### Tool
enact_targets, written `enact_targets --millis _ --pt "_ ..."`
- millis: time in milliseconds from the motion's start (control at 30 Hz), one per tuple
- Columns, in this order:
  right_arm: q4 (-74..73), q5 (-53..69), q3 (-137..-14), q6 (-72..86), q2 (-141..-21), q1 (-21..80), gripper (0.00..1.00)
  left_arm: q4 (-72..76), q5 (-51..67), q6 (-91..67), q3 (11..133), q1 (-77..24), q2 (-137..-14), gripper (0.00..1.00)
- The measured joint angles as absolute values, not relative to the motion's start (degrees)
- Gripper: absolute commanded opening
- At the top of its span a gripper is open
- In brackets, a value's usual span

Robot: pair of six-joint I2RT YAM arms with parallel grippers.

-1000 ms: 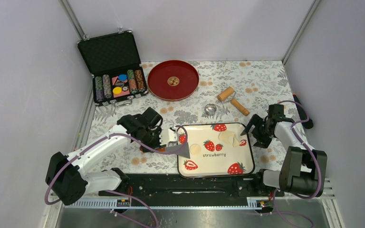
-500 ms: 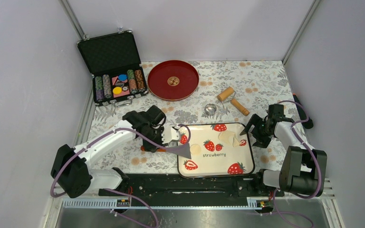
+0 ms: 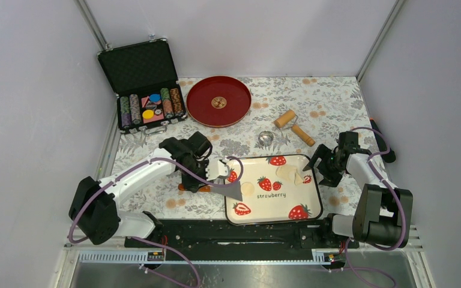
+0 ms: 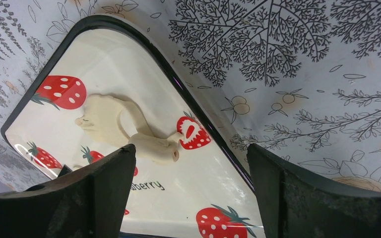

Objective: Roll out the dumpling wrappers from the dough

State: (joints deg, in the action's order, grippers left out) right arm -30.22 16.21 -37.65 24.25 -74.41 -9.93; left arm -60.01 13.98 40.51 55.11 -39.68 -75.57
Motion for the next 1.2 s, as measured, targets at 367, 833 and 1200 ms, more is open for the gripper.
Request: enact_targets --millis 367,833,1200 --pt "-29.4 17.0 -37.6 24.2 -74.9 -9.9 0.88 -60.4 13.6 40.4 56.4 -41.2 -78.3 0.0" --pt "-28.8 18.4 -37.6 24.2 -77.5 -10.2 0.87 -60.1 12.0 40.4 56.2 -41.9 -76.6 0.0" --pt "-28.2 20.0 -37.4 24.2 -77.8 -10.2 0.87 -60.4 10.7 40.5 53.9 -41.8 -72.1 0.0"
